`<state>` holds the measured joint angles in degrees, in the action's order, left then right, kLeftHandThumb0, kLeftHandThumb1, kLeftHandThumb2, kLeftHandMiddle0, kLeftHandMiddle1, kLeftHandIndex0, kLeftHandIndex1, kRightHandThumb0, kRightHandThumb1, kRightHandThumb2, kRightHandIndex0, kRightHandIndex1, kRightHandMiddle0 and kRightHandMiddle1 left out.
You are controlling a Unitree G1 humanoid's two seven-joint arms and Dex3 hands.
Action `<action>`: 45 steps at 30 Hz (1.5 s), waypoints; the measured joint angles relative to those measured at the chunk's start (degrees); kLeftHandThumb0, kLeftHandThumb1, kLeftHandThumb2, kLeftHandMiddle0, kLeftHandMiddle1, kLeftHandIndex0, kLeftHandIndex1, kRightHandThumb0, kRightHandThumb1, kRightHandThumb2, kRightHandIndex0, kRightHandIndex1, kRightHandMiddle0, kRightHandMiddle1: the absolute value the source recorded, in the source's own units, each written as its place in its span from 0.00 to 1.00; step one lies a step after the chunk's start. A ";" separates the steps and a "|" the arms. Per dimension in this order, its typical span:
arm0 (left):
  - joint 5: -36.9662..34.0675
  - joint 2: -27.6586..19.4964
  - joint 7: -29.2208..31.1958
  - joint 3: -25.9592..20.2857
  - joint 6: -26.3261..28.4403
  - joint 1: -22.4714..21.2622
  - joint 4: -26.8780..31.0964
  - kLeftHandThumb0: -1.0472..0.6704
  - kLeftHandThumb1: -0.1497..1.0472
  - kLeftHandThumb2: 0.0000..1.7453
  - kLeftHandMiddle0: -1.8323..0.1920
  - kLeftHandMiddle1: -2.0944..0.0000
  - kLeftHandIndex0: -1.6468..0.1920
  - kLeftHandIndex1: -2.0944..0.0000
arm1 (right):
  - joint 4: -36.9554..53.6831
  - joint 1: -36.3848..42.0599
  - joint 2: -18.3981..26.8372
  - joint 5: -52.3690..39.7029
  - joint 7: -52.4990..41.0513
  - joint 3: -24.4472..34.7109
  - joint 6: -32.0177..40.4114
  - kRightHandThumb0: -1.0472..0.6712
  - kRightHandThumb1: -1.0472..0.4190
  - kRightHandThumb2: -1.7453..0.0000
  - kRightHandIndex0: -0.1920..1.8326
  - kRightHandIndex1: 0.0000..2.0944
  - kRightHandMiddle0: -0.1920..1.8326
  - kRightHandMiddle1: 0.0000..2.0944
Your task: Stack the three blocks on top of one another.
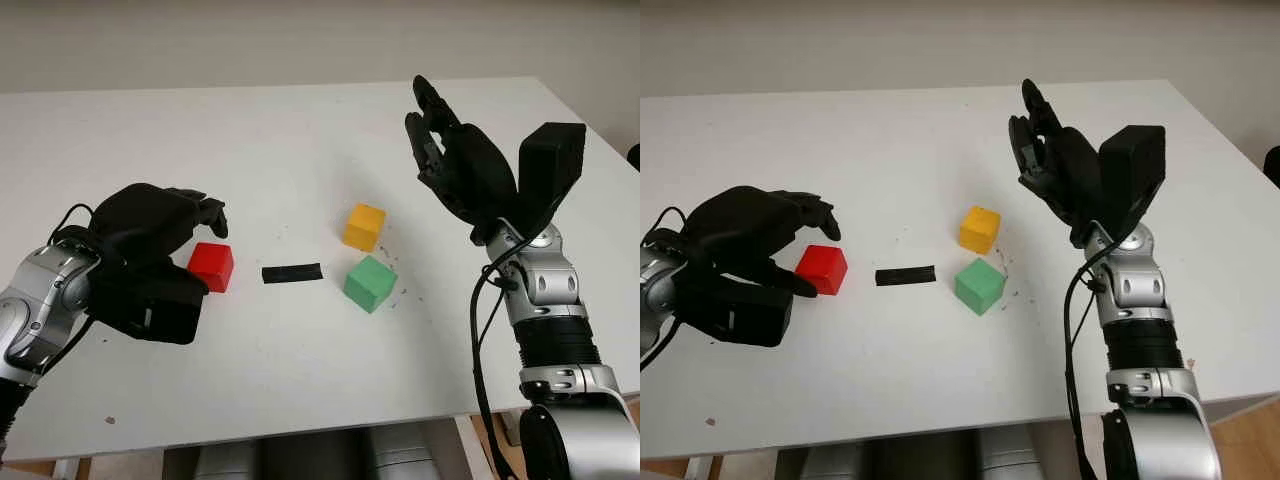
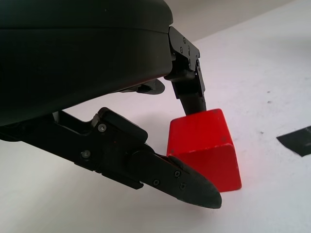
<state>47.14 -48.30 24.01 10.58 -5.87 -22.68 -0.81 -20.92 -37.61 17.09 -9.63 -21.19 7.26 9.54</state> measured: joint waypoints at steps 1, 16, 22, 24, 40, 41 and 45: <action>0.22 0.00 0.57 0.04 0.34 0.00 0.20 0.17 0.87 0.03 0.76 0.97 0.81 0.49 | 0.00 0.00 0.00 0.00 0.01 -0.02 0.05 0.28 0.00 0.62 0.02 0.03 0.02 0.03; 1.13 0.62 2.50 1.09 1.57 0.04 0.75 0.20 0.96 0.04 0.72 0.97 0.80 0.39 | 0.01 0.00 0.00 -0.01 -0.16 -0.26 0.29 0.27 0.00 0.63 0.01 0.02 0.02 0.02; -2.42 2.51 -4.20 0.35 -2.03 0.50 -0.28 0.43 1.00 0.07 0.67 0.93 0.80 0.26 | 0.00 0.00 0.00 -0.01 -0.62 -0.31 0.29 0.27 0.00 0.62 0.01 0.02 0.01 0.02; -6.48 3.68 -5.62 -0.77 -3.38 0.56 -1.16 0.40 1.00 0.04 0.74 0.80 0.80 0.23 | 0.00 0.00 0.01 -0.04 -0.64 -0.30 0.44 0.27 0.00 0.62 0.01 0.02 0.01 0.02; -21.58 6.70 3.70 -4.49 2.41 -2.74 2.99 0.38 0.96 0.03 0.76 0.72 0.73 0.24 | 0.01 0.00 0.02 -0.08 -1.48 -0.78 0.90 0.27 0.00 0.62 0.00 0.01 0.00 0.01; -21.48 6.70 4.23 -4.39 2.53 -3.46 3.00 0.38 0.96 0.03 0.78 0.70 0.74 0.24 | 0.01 0.00 0.02 0.01 -1.52 -0.81 0.89 0.27 0.00 0.62 0.00 0.01 0.00 0.01; -20.34 6.82 7.47 -2.54 3.95 -7.15 3.00 0.38 0.96 0.03 0.72 0.84 0.72 0.25 | -0.01 0.00 0.01 0.31 -1.78 -0.89 0.30 0.27 0.00 0.62 0.00 0.01 0.00 0.01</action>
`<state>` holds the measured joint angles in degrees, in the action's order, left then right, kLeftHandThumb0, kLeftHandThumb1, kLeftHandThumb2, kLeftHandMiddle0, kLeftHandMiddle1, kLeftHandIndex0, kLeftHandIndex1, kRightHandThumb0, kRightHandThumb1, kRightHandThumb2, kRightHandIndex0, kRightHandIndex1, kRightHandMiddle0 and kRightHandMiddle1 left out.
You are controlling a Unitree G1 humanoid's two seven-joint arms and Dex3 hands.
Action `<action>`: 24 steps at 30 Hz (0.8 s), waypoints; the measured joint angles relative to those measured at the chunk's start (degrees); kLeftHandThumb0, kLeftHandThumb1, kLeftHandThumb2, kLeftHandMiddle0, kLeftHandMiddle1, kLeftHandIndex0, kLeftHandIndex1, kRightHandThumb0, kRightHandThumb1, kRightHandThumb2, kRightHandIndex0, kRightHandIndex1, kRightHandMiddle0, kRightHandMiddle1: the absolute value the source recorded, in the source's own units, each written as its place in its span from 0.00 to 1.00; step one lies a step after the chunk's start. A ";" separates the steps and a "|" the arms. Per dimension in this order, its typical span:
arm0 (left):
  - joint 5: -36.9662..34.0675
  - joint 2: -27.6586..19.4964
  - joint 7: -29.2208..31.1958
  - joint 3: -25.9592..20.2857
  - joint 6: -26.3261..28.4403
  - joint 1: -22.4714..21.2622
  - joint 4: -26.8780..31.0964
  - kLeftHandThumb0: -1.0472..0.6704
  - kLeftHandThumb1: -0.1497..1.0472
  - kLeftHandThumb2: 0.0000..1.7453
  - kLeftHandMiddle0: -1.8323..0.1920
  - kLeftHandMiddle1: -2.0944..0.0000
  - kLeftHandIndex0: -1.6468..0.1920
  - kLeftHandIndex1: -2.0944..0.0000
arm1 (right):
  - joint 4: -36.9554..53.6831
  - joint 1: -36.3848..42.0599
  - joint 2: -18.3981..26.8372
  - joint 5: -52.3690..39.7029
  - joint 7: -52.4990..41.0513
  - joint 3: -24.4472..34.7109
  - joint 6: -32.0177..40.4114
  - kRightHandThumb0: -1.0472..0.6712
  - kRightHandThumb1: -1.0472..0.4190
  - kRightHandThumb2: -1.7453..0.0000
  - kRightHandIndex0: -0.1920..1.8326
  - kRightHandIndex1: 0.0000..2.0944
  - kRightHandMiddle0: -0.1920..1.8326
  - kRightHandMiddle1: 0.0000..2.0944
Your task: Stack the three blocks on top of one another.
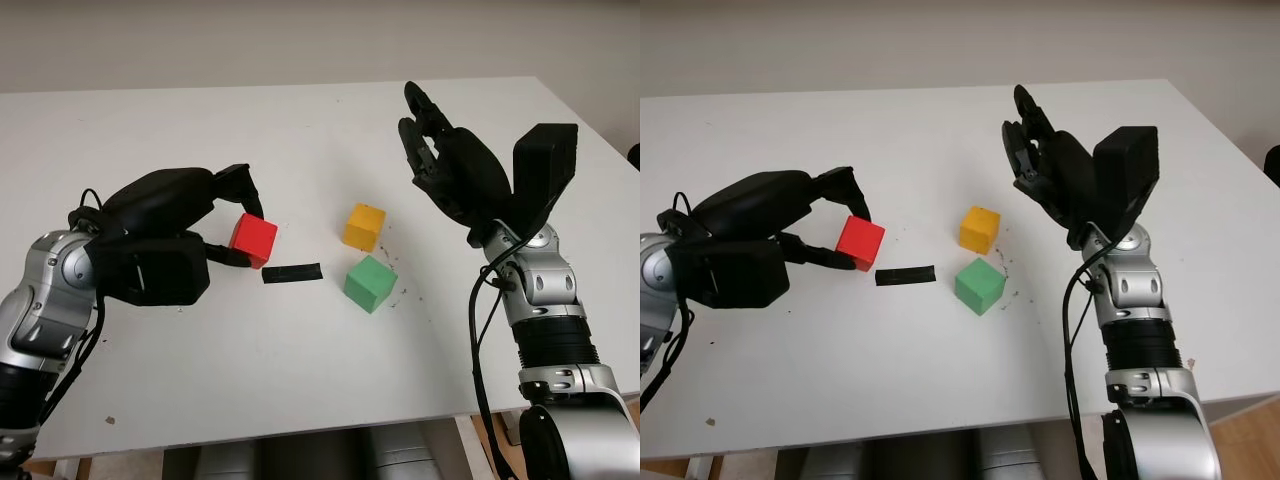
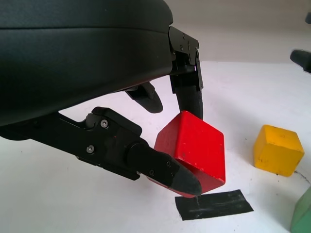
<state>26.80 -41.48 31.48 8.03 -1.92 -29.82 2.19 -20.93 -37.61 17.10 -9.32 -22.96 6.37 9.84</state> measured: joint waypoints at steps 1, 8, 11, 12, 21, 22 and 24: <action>0.27 0.20 0.42 0.57 0.22 -0.87 -0.07 0.39 0.96 0.03 0.71 0.86 0.71 0.25 | 0.00 0.00 0.00 0.00 -0.02 -0.01 -0.21 0.27 0.00 0.63 0.00 0.01 0.00 0.01; 2.07 3.99 2.93 4.66 2.85 -5.06 -1.96 0.39 0.95 0.03 0.68 0.93 0.69 0.26 | -0.48 0.01 -0.07 0.02 -0.05 -0.04 -1.06 0.27 0.00 0.63 0.00 0.01 0.00 0.02; 2.60 5.41 2.98 5.35 3.39 -6.03 -2.65 0.38 0.97 0.03 0.68 0.94 0.70 0.24 | -0.47 0.03 -0.06 0.06 0.20 -0.03 -1.06 0.27 0.00 0.63 0.00 0.02 0.00 0.02; 2.73 6.03 2.85 5.63 3.38 -6.30 -2.87 0.38 0.97 0.03 0.68 0.94 0.70 0.23 | -0.47 0.04 -0.07 0.07 0.25 -0.03 -1.06 0.27 0.00 0.63 0.00 0.02 0.00 0.02; 4.20 8.68 2.00 7.42 3.88 -6.52 -4.97 0.38 0.97 0.03 0.68 0.95 0.70 0.27 | -0.21 0.57 -0.26 0.08 1.21 -0.04 -1.06 0.27 0.00 0.64 0.00 0.02 0.00 0.02; 4.74 8.76 1.97 7.79 3.91 -6.51 -5.21 0.38 0.97 0.03 0.68 0.95 0.69 0.26 | -0.18 0.69 -0.26 0.08 1.22 -0.04 -1.06 0.27 0.00 0.64 0.00 0.02 0.00 0.02; 6.33 8.83 0.98 8.91 3.56 -6.50 -5.92 0.38 0.97 0.03 0.68 0.96 0.69 0.25 | -0.18 0.87 -0.26 0.07 1.18 -0.05 -1.07 0.27 0.00 0.64 0.00 0.02 0.00 0.02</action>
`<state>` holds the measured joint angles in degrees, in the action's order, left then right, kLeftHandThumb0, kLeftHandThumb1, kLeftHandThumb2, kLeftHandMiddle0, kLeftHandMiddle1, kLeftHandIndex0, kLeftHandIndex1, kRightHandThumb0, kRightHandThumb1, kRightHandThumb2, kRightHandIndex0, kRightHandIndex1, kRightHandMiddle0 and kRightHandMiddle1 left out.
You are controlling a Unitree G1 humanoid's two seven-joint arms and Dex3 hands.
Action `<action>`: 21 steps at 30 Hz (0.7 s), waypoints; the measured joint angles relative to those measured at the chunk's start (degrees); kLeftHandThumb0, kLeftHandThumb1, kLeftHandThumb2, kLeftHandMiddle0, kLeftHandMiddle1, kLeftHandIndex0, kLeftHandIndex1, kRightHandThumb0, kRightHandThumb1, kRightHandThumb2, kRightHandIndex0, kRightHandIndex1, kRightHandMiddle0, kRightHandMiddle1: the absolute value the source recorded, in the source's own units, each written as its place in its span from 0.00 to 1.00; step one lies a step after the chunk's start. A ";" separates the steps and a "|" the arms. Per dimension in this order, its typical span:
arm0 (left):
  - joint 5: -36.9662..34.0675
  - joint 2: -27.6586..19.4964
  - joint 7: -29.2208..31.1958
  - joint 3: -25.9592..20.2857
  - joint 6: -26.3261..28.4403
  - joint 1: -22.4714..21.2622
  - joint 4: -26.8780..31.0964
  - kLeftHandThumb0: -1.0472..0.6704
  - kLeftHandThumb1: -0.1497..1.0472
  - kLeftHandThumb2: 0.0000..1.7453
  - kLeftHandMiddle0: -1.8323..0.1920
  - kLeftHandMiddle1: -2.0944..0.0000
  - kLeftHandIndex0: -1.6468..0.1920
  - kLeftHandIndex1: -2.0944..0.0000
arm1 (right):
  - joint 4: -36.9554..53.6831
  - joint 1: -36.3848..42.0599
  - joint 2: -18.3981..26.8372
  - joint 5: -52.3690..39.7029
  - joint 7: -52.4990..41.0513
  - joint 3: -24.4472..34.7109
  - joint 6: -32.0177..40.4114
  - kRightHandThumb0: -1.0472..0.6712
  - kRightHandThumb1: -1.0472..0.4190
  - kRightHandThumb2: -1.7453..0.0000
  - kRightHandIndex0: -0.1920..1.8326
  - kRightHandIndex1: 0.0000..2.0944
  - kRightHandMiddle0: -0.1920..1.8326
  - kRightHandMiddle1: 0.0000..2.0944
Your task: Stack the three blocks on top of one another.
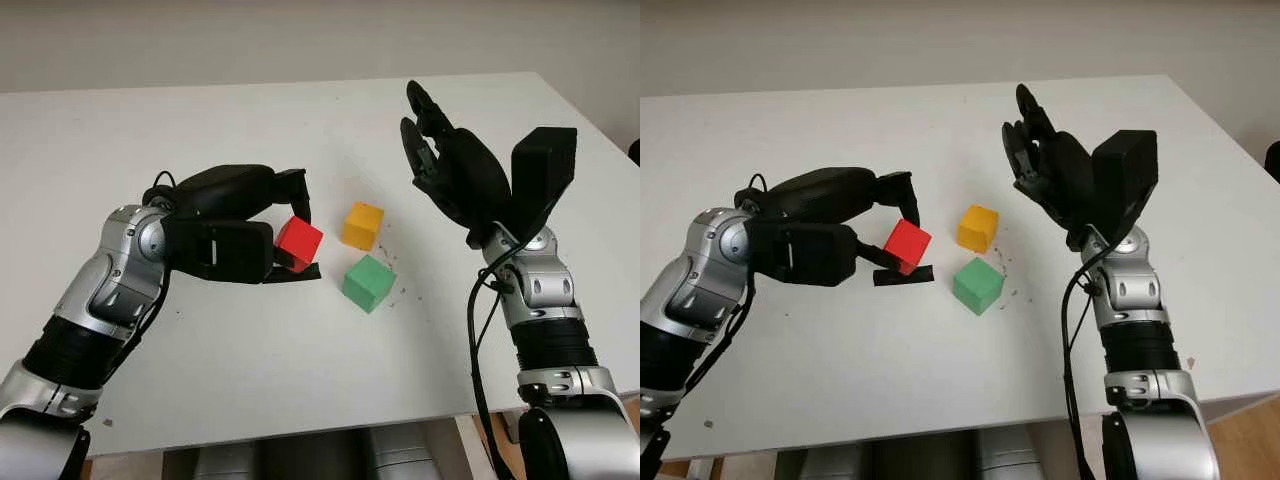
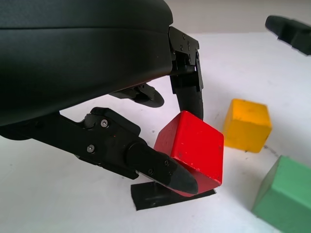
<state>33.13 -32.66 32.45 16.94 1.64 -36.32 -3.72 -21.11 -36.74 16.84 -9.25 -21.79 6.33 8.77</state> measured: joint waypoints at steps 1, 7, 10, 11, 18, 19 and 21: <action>1.06 -0.01 -0.86 0.54 -0.63 0.04 -0.41 0.38 0.97 0.03 0.68 0.96 0.69 0.25 | 0.00 0.03 0.00 -0.01 -0.01 0.00 -0.01 0.27 0.00 0.64 0.00 0.02 0.00 0.02; 5.04 -0.12 -4.50 1.90 -3.89 0.36 -1.37 0.40 0.96 0.03 0.67 0.96 0.71 0.25 | 0.00 0.05 -0.05 -0.13 0.02 0.05 -0.21 0.27 0.00 0.64 0.00 0.02 0.00 0.02; 6.12 -0.12 -4.73 2.19 -4.31 1.15 -1.36 0.40 0.97 0.03 0.67 0.96 0.71 0.25 | 0.00 0.07 -0.06 -0.10 0.01 0.03 -0.21 0.27 0.00 0.64 0.00 0.02 0.00 0.02; 6.26 -0.11 -4.87 2.19 -4.40 1.24 -1.33 0.40 0.97 0.03 0.67 0.96 0.72 0.25 | 0.00 0.10 -0.06 -0.09 -0.01 0.03 -0.25 0.27 0.00 0.64 0.00 0.02 0.00 0.02; 7.22 -0.11 -6.68 2.24 -6.48 1.52 -1.76 0.39 0.96 0.03 0.66 0.95 0.72 0.24 | 0.00 0.16 -0.06 -0.06 0.11 0.01 -0.26 0.28 0.00 0.63 0.00 0.02 0.00 0.02; 7.34 -0.10 -7.04 2.25 -6.83 1.55 -2.00 0.39 0.96 0.03 0.65 0.95 0.72 0.24 | 0.00 0.19 -0.06 -0.05 0.11 0.00 -0.26 0.28 0.00 0.63 0.00 0.02 0.00 0.02; 7.67 -0.10 -7.36 2.25 -7.07 1.55 -2.23 0.38 0.96 0.03 0.65 0.95 0.72 0.24 | 0.00 0.23 -0.06 -0.05 0.11 0.00 -0.26 0.27 0.00 0.64 0.00 0.02 0.00 0.02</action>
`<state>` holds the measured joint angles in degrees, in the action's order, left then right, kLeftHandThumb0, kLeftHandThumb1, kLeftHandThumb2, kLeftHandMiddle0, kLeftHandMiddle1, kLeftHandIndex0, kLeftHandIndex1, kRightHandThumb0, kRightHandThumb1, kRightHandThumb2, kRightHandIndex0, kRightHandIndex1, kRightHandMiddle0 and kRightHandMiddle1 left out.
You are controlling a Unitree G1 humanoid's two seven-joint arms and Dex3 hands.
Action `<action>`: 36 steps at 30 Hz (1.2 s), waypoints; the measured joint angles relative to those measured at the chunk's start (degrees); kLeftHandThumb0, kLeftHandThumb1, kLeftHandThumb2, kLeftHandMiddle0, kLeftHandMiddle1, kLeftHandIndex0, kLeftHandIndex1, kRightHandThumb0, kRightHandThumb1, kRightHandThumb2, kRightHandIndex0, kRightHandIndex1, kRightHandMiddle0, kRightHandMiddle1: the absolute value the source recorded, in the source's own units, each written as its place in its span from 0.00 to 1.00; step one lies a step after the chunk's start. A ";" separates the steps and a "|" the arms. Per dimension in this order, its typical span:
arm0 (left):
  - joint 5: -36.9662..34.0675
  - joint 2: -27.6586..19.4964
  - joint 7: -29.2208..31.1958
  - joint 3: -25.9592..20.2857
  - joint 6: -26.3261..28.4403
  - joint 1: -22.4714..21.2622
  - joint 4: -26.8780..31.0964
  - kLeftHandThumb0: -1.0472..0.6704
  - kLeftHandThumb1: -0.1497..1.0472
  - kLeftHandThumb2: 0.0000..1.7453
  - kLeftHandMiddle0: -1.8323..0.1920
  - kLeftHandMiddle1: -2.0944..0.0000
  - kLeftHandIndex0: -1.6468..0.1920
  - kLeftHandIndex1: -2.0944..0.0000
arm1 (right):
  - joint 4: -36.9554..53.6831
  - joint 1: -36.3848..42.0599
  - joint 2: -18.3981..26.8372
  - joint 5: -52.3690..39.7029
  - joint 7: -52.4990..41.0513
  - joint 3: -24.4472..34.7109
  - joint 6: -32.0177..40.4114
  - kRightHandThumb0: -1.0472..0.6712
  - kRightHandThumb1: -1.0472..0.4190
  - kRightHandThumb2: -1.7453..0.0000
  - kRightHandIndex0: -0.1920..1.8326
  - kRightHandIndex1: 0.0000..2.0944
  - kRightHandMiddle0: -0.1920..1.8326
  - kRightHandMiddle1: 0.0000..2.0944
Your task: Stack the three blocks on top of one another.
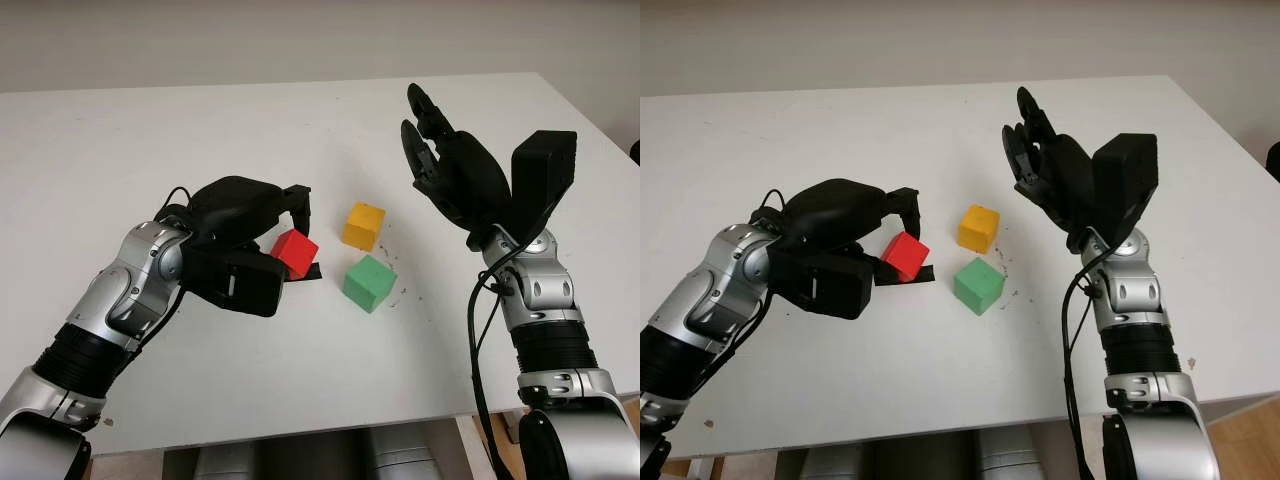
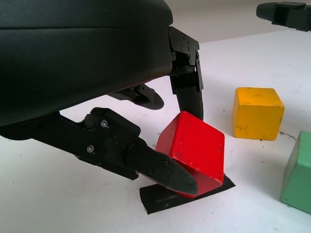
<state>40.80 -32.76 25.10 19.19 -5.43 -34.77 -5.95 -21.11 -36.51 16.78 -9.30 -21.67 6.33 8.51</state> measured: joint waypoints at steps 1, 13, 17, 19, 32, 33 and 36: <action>0.14 0.00 -0.01 0.00 -0.01 0.00 -0.03 0.38 0.96 0.03 0.65 0.95 0.72 0.25 | 0.01 0.01 0.00 0.00 0.01 0.00 0.00 0.27 0.00 0.64 0.00 0.02 0.00 0.02; 1.81 0.00 2.14 0.85 0.87 0.14 -0.16 0.28 0.97 0.03 0.77 0.98 0.75 0.84 | 0.66 0.05 -0.06 -0.02 0.28 -0.02 0.23 0.27 0.00 0.64 0.00 0.02 0.00 0.02; 1.80 0.00 2.69 0.86 0.67 0.15 -0.16 0.29 0.98 0.03 0.78 0.98 0.75 0.90 | 0.70 0.05 -0.06 -0.02 0.49 -0.02 0.44 0.27 0.00 0.64 0.00 0.02 0.00 0.02; 1.67 0.00 2.96 0.86 0.54 0.16 -0.18 0.29 0.98 0.03 0.79 0.98 0.76 0.91 | 0.76 0.06 -0.06 0.00 0.54 -0.03 0.46 0.27 0.00 0.64 0.00 0.02 0.00 0.02; -0.57 -0.01 5.13 0.73 1.02 0.19 0.12 0.18 0.99 0.04 0.97 1.00 0.94 0.99 | 0.80 0.06 -0.04 -0.02 -0.89 0.01 0.31 0.27 0.00 0.64 0.00 0.02 0.00 0.02; -1.36 -0.01 5.35 0.49 1.13 0.19 0.38 0.16 1.00 0.05 0.98 0.99 0.95 0.99 | 0.79 0.05 -0.03 0.00 -0.95 0.00 0.31 0.27 0.00 0.64 0.00 0.02 0.00 0.02; -6.37 0.51 4.31 -2.39 1.38 0.79 1.98 0.13 1.00 0.19 0.97 0.97 0.94 0.98 | 0.80 0.04 0.01 0.01 -0.90 0.03 0.32 0.27 0.00 0.64 0.01 0.02 0.01 0.02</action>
<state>34.43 -32.25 29.41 16.80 -4.05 -33.98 -3.97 -20.31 -36.46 16.79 -9.29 -22.57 6.36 8.83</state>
